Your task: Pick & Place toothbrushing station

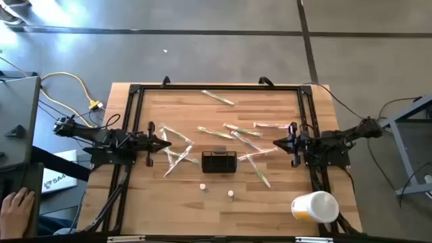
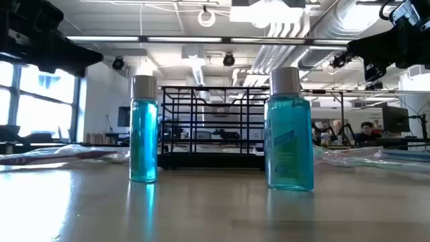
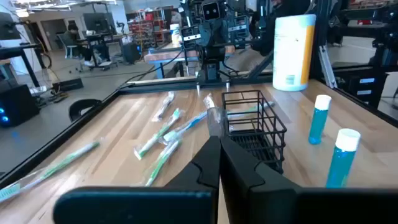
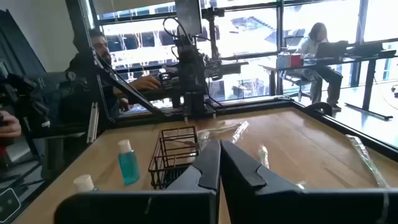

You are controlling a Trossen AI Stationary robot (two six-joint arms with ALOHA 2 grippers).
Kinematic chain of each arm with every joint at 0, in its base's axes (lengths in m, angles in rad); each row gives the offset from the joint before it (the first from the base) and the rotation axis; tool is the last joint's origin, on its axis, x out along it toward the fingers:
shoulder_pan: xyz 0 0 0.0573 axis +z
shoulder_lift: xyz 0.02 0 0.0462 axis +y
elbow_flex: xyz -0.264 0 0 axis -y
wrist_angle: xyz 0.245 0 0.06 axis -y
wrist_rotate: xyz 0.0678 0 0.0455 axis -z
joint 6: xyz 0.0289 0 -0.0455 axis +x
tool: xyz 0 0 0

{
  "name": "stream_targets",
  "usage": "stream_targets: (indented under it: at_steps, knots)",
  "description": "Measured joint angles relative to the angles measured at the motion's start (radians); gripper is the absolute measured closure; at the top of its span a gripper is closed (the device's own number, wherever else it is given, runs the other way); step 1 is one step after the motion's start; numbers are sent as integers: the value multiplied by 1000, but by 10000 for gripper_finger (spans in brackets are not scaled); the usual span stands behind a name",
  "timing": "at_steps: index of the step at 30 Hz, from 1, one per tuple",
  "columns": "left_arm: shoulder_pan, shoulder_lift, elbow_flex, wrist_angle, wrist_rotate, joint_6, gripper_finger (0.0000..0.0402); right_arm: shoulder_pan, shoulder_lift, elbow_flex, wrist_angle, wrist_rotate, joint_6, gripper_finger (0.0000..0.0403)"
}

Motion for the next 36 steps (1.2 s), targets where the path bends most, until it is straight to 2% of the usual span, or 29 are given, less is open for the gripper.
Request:
stream_targets:
  at_steps: [36]
  knots:
    - [0, 0, -1, 6, 1, 43, 402, 0, 67, 8, 27, 3, 3, 401]
